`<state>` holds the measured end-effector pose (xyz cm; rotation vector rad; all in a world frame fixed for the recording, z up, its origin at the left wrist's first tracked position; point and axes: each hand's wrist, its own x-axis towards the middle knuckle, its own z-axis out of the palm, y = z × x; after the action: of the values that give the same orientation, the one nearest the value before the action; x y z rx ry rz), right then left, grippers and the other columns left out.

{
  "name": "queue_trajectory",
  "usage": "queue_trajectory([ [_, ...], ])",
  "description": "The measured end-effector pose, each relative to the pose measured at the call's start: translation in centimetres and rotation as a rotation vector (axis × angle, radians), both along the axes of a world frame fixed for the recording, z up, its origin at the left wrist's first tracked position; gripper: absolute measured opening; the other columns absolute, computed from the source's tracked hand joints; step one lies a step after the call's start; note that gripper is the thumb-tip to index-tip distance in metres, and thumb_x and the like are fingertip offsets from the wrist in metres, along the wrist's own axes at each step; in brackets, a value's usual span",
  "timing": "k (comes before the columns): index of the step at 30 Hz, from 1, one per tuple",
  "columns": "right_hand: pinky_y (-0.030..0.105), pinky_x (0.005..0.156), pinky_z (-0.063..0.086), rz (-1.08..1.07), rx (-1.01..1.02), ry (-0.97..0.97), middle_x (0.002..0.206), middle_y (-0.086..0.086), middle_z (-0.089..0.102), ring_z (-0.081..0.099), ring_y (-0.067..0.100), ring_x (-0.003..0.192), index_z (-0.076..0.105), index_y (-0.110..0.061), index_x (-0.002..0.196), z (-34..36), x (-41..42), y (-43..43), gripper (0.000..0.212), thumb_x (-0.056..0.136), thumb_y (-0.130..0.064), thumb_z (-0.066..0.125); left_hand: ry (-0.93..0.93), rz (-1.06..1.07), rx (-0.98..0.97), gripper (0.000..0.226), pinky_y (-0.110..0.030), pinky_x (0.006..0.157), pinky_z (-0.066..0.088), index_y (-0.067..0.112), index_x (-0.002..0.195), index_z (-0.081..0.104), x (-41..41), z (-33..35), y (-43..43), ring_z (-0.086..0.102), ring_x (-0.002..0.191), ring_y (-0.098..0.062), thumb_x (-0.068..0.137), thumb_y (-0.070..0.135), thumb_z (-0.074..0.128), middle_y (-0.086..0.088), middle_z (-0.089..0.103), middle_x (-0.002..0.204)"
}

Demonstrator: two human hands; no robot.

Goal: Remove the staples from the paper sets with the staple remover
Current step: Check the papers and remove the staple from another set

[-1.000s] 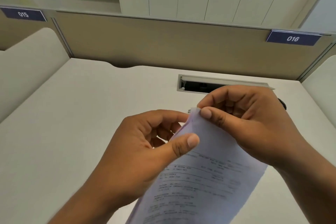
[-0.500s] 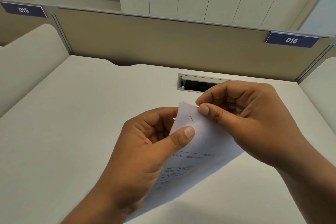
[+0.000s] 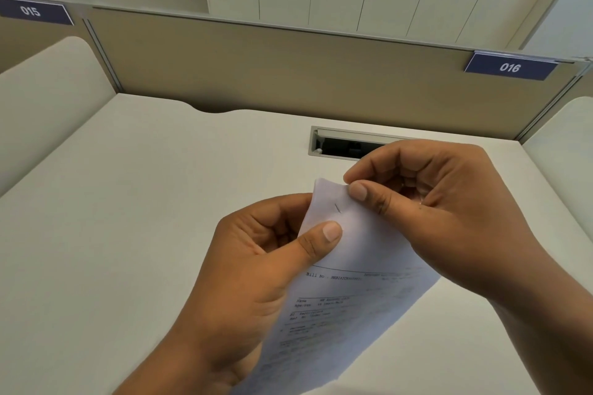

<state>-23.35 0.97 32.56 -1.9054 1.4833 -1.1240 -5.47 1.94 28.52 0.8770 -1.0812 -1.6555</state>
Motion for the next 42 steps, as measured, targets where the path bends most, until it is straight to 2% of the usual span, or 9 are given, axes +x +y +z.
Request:
queue_trajectory([
  [9, 0.032, 0.062, 0.055, 0.007, -0.012, 0.039, 0.078, -0.016, 0.074, 0.067, 0.010, 0.070, 0.076, -0.029, 0.080, -0.3, -0.2, 0.0, 0.012, 0.082, -0.017, 0.078, 0.011, -0.020, 0.043, 0.024, -0.040, 0.079, 0.060, 0.013, 0.097, 0.078, -0.1, -0.6, -0.1, 0.073, 0.084, -0.030, 0.073, 0.014, 0.073, -0.013, 0.078, 0.096],
  [13, 0.019, 0.064, 0.052, -0.041, -0.119, 0.095, 0.081, -0.020, 0.073, 0.066, 0.002, 0.079, 0.075, -0.031, 0.089, -0.6, -0.2, 0.3, 0.013, 0.082, -0.020, 0.077, -0.018, 0.023, 0.020, 0.023, -0.043, 0.083, 0.057, 0.016, 0.097, 0.079, -0.3, -0.8, 0.0, 0.074, 0.087, -0.030, 0.074, 0.015, 0.073, -0.010, 0.079, 0.097],
  [16, 0.009, 0.071, 0.042, -0.130, -0.287, 0.239, 0.091, -0.022, 0.067, 0.060, -0.001, 0.085, 0.073, -0.030, 0.097, -0.6, 0.0, 1.2, 0.015, 0.082, -0.027, 0.073, -0.021, 0.069, 0.030, 0.022, -0.047, 0.087, 0.056, 0.017, 0.097, 0.079, -0.3, -0.8, 0.0, 0.074, 0.090, -0.033, 0.075, 0.016, 0.077, -0.010, 0.079, 0.098],
  [20, 0.008, 0.059, 0.037, -0.117, -0.292, 0.293, 0.082, -0.020, 0.066, 0.057, 0.002, 0.072, 0.074, -0.030, 0.088, -0.7, 0.7, 2.3, 0.007, 0.082, -0.032, 0.070, -0.071, 0.135, -0.007, 0.020, -0.051, 0.086, 0.058, 0.017, 0.088, 0.081, -0.3, -0.5, 0.0, 0.075, 0.087, -0.034, 0.070, 0.024, 0.074, -0.009, 0.079, 0.091],
  [23, 0.007, 0.054, 0.036, -0.119, -0.260, 0.292, 0.080, -0.021, 0.066, 0.057, 0.003, 0.067, 0.076, -0.029, 0.089, -0.9, 1.2, 2.3, 0.013, 0.083, -0.037, 0.067, -0.116, 0.177, -0.058, 0.017, -0.048, 0.085, 0.059, 0.022, 0.084, 0.082, -0.6, -0.4, 0.1, 0.075, 0.085, -0.030, 0.074, 0.029, 0.069, -0.004, 0.080, 0.087],
  [27, 0.024, 0.052, 0.048, -0.168, -0.292, 0.309, 0.078, -0.018, 0.069, 0.059, 0.004, 0.066, 0.077, -0.028, 0.086, -1.0, 1.5, 2.3, 0.012, 0.082, -0.036, 0.069, -0.185, 0.174, -0.149, 0.017, -0.057, 0.095, 0.053, 0.029, 0.088, 0.081, -0.9, -0.4, 0.3, 0.071, 0.096, -0.032, 0.083, 0.031, 0.065, 0.001, 0.080, 0.092],
  [30, 0.015, 0.053, 0.041, -0.169, -0.263, 0.311, 0.075, -0.021, 0.067, 0.058, 0.003, 0.064, 0.075, -0.031, 0.083, -0.8, 1.8, 2.3, 0.014, 0.082, -0.040, 0.065, -0.231, 0.180, -0.221, 0.013, -0.059, 0.092, 0.052, 0.032, 0.090, 0.080, -0.9, -0.4, 0.5, 0.069, 0.095, -0.033, 0.086, 0.035, 0.068, 0.002, 0.079, 0.092],
  [33, 0.006, 0.050, 0.035, -0.151, -0.211, 0.278, 0.071, -0.027, 0.063, 0.057, 0.001, 0.064, 0.073, -0.036, 0.079, -0.6, 1.8, 2.3, 0.015, 0.080, -0.045, 0.062, -0.301, 0.191, -0.325, 0.017, -0.048, 0.081, 0.054, 0.033, 0.091, 0.079, -0.7, -0.6, 0.4, 0.068, 0.085, -0.024, 0.085, 0.037, 0.064, 0.005, 0.075, 0.084],
  [42, 0.009, 0.048, 0.038, -0.088, -0.102, 0.421, 0.059, -0.023, 0.052, 0.053, 0.001, 0.056, 0.053, -0.039, 0.067, 0.0, 2.0, 2.0, 0.010, 0.074, -0.046, 0.052, -0.483, 0.217, -0.517, 0.013, -0.011, 0.065, 0.048, 0.031, 0.089, 0.078, 0.0, -1.1, 0.3, 0.063, 0.073, -0.006, 0.084, 0.031, 0.066, 0.018, 0.067, 0.074],
])
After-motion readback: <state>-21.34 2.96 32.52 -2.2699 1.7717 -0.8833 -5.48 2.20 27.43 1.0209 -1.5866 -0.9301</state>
